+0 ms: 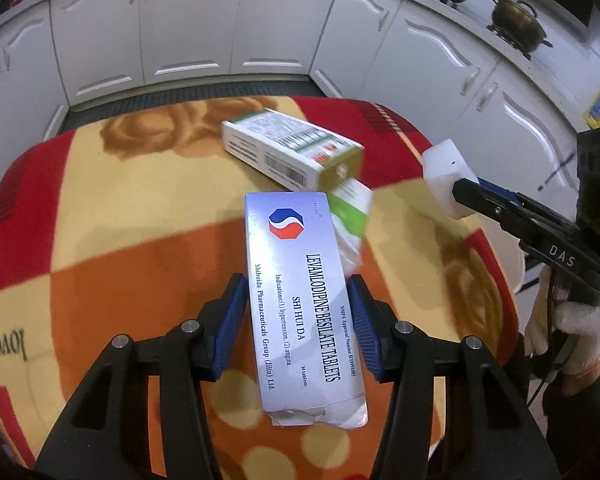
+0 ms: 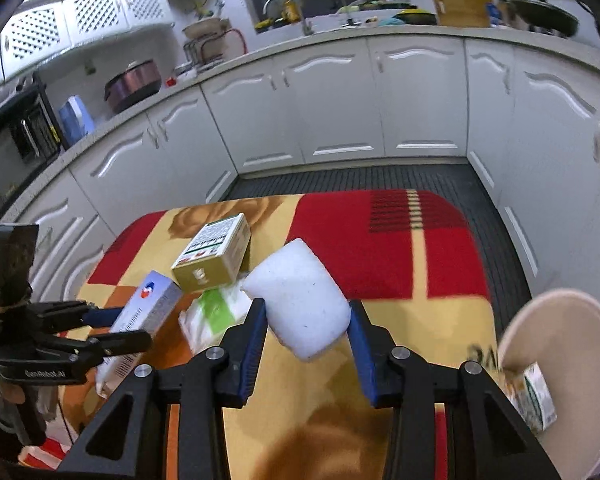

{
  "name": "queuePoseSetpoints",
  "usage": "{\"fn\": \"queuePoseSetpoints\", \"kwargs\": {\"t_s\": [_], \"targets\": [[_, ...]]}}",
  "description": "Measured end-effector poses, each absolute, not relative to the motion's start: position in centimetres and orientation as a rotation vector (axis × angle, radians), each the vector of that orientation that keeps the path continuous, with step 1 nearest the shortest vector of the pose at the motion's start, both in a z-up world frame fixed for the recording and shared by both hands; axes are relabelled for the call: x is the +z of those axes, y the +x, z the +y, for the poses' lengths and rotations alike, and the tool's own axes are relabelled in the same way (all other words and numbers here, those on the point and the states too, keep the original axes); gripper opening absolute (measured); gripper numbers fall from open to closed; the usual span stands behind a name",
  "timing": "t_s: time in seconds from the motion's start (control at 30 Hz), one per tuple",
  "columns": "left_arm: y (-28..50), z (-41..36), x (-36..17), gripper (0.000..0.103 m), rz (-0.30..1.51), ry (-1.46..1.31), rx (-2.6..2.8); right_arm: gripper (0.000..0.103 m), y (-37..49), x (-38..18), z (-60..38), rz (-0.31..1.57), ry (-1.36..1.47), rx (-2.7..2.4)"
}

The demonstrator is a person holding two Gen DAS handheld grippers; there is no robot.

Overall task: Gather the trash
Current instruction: 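Grasp white medicine box with left tool while right tool grasps white sponge, then carry medicine box and sponge over the beige bucket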

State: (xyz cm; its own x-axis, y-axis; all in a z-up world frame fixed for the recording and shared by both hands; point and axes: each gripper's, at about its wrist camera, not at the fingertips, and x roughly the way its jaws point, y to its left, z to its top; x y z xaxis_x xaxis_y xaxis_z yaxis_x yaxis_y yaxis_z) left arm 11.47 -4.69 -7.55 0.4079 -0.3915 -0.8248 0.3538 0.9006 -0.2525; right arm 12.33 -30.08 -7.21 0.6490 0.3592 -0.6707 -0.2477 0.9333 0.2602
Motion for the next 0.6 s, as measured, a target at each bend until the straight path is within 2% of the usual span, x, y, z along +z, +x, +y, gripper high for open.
{"fn": "queuePoseSetpoints", "kwargs": {"t_s": [0.6], "targets": [[7.3, -11.2, -5.9, 0.049, 0.982, 0.022, -0.526, 0.039, 6.0, -6.2, -33.1, 0.747, 0.171, 0.256]]}}
